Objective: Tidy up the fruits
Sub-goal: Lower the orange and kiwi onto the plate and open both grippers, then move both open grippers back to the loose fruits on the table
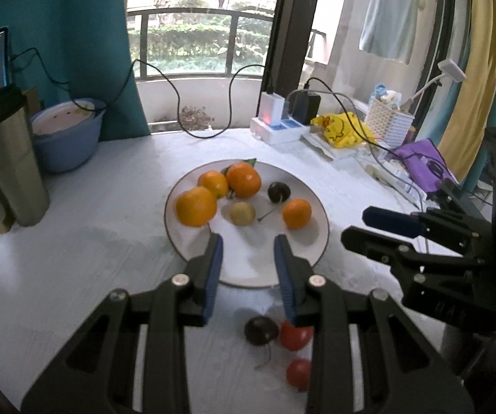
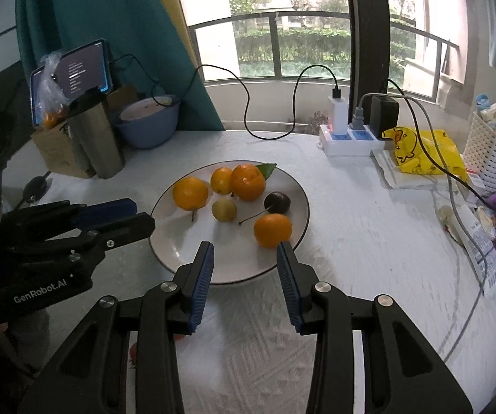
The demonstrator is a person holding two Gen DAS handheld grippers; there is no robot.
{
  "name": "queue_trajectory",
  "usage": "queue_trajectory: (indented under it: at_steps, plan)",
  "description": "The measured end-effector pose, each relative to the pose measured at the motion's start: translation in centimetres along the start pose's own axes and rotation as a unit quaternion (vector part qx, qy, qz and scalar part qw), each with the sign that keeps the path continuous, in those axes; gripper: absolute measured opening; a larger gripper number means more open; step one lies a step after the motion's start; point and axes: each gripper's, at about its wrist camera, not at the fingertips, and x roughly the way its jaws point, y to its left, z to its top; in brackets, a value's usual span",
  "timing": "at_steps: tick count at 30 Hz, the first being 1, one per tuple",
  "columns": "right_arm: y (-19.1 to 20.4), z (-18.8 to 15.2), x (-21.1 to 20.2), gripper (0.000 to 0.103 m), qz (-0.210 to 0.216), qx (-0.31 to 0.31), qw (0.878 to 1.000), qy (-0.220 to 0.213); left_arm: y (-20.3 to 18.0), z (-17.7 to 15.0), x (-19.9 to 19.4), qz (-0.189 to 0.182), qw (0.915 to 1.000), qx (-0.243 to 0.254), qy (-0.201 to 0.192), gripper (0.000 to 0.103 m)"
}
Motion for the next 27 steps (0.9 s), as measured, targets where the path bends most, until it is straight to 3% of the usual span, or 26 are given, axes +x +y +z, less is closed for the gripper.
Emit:
queue_trajectory:
  at_steps: [27]
  plan:
    - [4.0,-6.0,-1.7,0.04,0.026,-0.007,0.999,0.035,1.3,-7.9,-3.7,0.016,0.9985,-0.048,0.023,0.033]
